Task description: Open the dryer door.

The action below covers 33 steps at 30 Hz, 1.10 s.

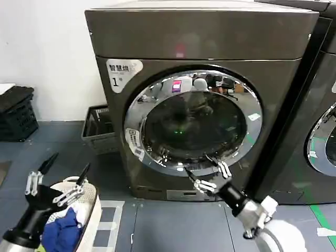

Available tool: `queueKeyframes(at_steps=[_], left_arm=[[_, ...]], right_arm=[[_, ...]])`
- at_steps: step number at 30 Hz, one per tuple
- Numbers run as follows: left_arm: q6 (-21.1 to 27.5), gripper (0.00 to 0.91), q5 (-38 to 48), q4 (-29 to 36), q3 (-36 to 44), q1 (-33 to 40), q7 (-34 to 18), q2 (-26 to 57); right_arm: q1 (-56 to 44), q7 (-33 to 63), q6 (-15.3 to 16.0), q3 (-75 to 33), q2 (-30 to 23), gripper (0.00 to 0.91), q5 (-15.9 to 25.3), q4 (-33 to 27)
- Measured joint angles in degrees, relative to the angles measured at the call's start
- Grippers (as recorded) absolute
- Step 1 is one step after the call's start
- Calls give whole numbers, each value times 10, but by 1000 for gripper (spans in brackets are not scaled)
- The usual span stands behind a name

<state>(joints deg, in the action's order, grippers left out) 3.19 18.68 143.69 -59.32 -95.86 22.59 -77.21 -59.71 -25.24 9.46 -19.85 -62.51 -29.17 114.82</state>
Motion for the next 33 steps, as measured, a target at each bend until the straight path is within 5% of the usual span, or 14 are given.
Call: queueKeyframes(at_steps=[33], left_arm=[[3,907,5,8,-4,-31,2,17]], right_arm=[[250,-22,-4,208,-61,907,14,-210]])
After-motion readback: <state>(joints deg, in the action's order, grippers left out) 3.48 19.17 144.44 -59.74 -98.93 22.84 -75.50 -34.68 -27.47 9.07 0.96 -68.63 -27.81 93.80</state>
